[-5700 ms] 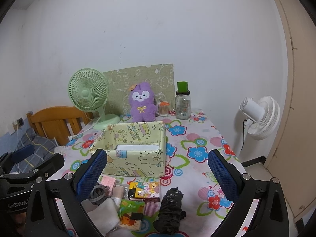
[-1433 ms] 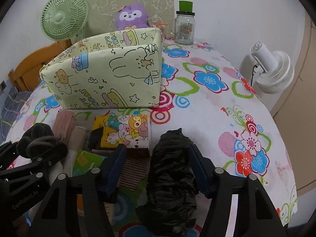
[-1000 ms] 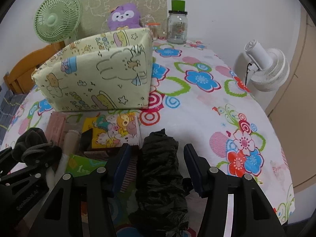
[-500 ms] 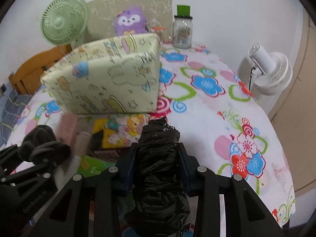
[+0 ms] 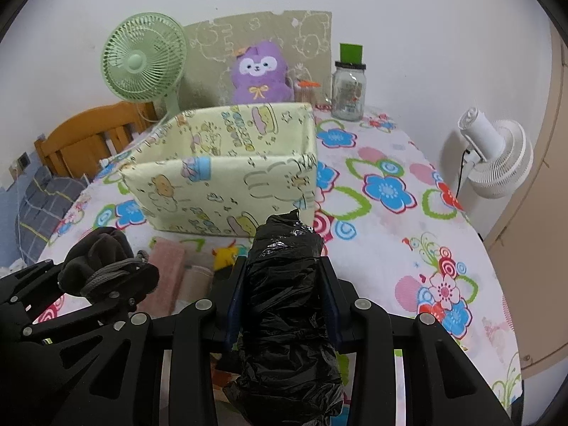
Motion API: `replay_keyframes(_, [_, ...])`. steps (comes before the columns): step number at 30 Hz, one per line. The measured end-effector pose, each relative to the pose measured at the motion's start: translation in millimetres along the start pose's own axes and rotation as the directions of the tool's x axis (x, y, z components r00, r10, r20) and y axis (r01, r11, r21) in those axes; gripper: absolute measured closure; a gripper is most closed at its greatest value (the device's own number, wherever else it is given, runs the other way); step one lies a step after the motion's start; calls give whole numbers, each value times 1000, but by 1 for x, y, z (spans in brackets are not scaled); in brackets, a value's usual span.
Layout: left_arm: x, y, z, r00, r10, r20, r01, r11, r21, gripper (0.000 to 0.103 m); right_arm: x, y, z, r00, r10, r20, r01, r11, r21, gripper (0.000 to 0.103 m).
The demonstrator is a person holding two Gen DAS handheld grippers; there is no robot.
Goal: Organize soft objects
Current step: 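Lift the black bundle with the right gripper while the left gripper carries the grey sock toward the box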
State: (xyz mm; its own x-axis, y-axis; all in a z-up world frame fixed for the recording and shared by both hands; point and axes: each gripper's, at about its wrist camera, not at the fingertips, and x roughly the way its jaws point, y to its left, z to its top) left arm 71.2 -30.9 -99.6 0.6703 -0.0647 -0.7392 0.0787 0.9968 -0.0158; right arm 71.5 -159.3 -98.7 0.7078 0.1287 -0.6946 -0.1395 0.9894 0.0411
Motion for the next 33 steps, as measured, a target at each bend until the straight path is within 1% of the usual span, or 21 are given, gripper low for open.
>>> replay_keyframes(7, [-15,-3,8,999,-8,39,7,1000,19,64,-15,8,8,999,10,44,-9,1000,-15,62])
replay_keyframes(17, [-31,0,15,997,6,82,-8,1000,19,64,-27,10,16,997,21,80,-20,1000,-16,62])
replay_keyframes(29, [-48,4,34,986,11,167,-7,1000,-19,64,-42,10,35,989,32,147,-30,999,-17,62])
replay_keyframes(33, [-48,6,39,984,12,178,-8,1000,-25,64,-42,10,41,987,29,160,-28,1000,-14,62])
